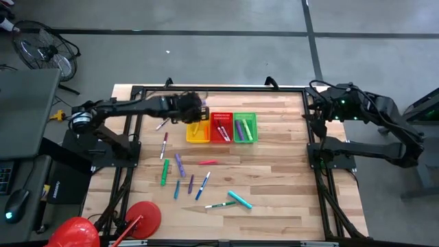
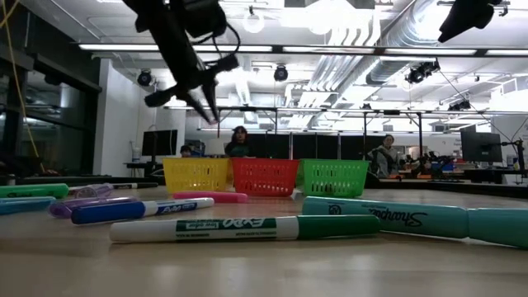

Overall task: Pick & Place Markers
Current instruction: Put the orange pen into the yellow bin, then put the blue highlighter into the green bin

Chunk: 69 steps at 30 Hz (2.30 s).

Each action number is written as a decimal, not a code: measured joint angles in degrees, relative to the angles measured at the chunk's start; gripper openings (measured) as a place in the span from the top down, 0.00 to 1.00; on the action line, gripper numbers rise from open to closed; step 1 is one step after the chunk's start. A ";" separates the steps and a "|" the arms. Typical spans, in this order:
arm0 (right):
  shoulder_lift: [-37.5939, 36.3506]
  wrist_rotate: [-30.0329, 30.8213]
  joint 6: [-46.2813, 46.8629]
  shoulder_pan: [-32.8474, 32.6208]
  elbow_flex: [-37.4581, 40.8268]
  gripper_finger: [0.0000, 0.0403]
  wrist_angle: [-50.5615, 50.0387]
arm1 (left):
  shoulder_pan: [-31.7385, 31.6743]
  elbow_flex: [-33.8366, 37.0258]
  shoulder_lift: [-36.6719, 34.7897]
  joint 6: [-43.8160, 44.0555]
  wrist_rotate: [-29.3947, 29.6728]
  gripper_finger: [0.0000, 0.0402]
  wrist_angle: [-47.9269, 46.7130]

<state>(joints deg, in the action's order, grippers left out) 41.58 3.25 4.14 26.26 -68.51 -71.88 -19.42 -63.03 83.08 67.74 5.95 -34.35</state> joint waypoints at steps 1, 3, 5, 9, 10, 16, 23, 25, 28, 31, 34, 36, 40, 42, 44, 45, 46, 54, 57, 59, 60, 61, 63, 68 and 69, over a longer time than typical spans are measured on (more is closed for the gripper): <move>0.37 0.10 0.06 0.00 0.00 0.54 0.34 | -1.05 -1.03 0.07 -0.02 -2.33 0.90 -1.68; 0.93 0.09 0.15 -0.01 0.00 0.54 0.73 | -1.72 -2.47 1.70 1.31 -4.18 0.90 -6.15; 1.81 0.04 0.34 -0.02 0.00 0.54 0.93 | -1.69 -3.59 4.07 1.86 -4.93 0.90 -9.39; 2.40 0.06 0.98 -0.02 0.00 0.54 1.25 | -0.33 -6.89 7.01 2.63 -5.52 0.90 -13.30; 2.45 0.06 1.08 -0.02 0.00 0.54 1.49 | -0.29 -7.45 7.89 2.79 -4.72 0.90 -14.12; 2.43 0.21 1.45 -0.02 0.00 0.54 1.89 | -0.42 -10.20 12.75 3.02 -4.83 0.90 -14.22; 2.41 -0.18 2.48 -0.02 0.00 0.54 1.89 | -0.44 -10.12 17.01 3.06 -6.50 0.90 -16.12; 2.34 -0.21 2.45 -0.02 0.00 0.54 1.86 | -0.44 -10.35 17.27 2.95 -6.99 0.90 -14.47; 2.34 -0.20 2.44 0.00 0.00 0.54 1.85 | -0.44 -10.24 17.27 2.56 -6.99 0.90 -14.72; 2.34 -0.20 2.41 0.00 0.00 0.54 1.82 | -0.44 -10.24 17.27 2.54 -6.94 0.90 -14.82; 2.34 -0.21 2.02 -0.01 0.00 0.54 1.79 | -0.44 -10.24 17.27 2.11 -6.95 0.88 -15.33; 2.34 -0.23 1.91 -0.02 0.00 0.54 1.72 | -0.44 -10.24 17.27 1.45 -7.07 0.85 -15.07; 2.34 -0.23 1.86 -0.02 0.00 0.54 1.46 | -0.44 -10.24 17.27 1.41 -7.31 0.74 -15.12; 2.34 -0.23 1.75 0.00 0.00 0.54 1.33 | -0.44 -10.24 17.27 1.47 -7.38 0.69 -15.08; 2.34 -0.23 1.43 -0.02 0.00 0.54 1.21 | -0.44 -10.24 17.27 1.49 -7.38 0.66 -15.10; 2.34 -0.22 1.40 -0.01 0.00 0.54 1.19 | -0.44 -10.24 17.27 1.49 -7.39 0.65 -15.08; 2.34 -0.23 1.39 -0.01 0.00 0.54 1.14 | -0.44 -10.24 17.27 1.49 -7.38 0.64 -15.08; 2.32 -0.23 0.79 -0.01 0.00 0.54 -0.14 | -0.01 -10.24 17.27 1.41 -6.95 0.63 -14.65; 2.30 -0.24 0.75 -0.01 0.00 0.54 -0.31 | 1.08 -10.73 17.13 0.66 -4.09 0.63 -13.15; 2.30 -0.24 0.75 0.00 0.00 0.54 -0.32 | 2.14 -11.52 15.86 -1.23 -2.35 0.63 -11.87; 2.30 -0.23 0.75 0.00 0.00 0.54 -0.34 | 2.83 -12.26 15.40 -1.89 -1.12 0.63 -10.94; 2.30 -0.25 0.75 0.00 0.00 0.54 -0.53 | 3.61 -12.96 14.99 -2.31 -0.03 0.63 -9.66; 2.28 -0.35 0.75 -0.02 0.00 0.54 -1.14 | 5.04 -13.30 13.82 -3.91 2.49 0.63 -9.08; 2.07 -0.90 0.33 0.00 0.00 0.54 -3.08 | 8.64 -13.60 10.72 -4.69 9.61 0.63 -6.55; 1.91 -1.29 0.33 0.00 0.00 0.54 -3.59 | 9.29 -13.60 10.05 -5.04 10.92 0.63 -6.18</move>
<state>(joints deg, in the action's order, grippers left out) 43.49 1.96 4.47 26.26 -68.51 -75.48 -10.13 -76.63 93.14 62.70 16.86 -40.53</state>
